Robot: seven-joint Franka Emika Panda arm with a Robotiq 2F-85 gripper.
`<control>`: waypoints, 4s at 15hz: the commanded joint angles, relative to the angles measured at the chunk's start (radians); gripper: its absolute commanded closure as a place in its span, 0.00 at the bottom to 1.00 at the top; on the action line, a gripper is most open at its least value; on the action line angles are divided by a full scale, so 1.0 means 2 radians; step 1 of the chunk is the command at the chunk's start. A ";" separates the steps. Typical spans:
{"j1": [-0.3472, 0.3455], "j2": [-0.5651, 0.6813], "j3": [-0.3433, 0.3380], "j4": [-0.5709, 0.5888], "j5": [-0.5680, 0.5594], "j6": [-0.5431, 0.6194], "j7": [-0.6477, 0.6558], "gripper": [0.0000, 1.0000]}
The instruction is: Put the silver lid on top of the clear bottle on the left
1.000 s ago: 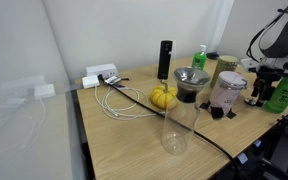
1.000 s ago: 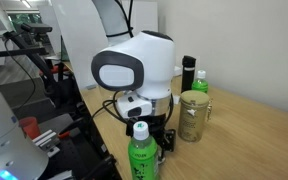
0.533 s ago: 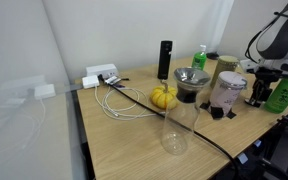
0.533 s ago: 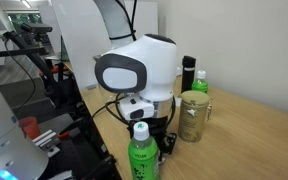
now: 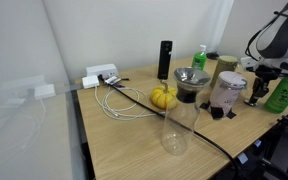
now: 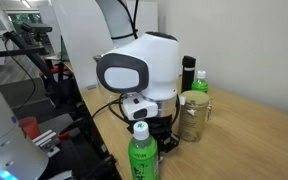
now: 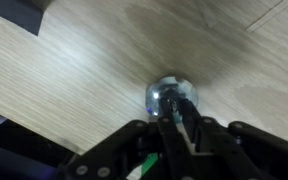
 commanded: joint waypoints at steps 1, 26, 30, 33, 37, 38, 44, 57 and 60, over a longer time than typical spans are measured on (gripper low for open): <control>0.008 0.010 -0.003 0.003 0.016 0.011 -0.001 0.97; 0.021 -0.312 0.039 -0.033 -0.154 -0.190 0.040 0.98; 0.029 -0.369 0.097 -0.036 -0.152 -0.211 0.037 0.98; 0.038 -0.398 0.129 -0.025 -0.151 -0.234 0.025 0.98; 0.047 -0.411 0.144 -0.025 -0.135 -0.244 0.018 0.94; 0.049 -0.414 0.144 -0.025 -0.135 -0.247 0.015 0.94; 0.049 -0.421 0.150 -0.026 -0.143 -0.250 0.009 0.98; 0.177 -0.389 0.232 0.070 -0.123 -0.299 -0.112 0.98; 0.209 -0.376 0.233 0.068 -0.088 -0.291 -0.154 0.98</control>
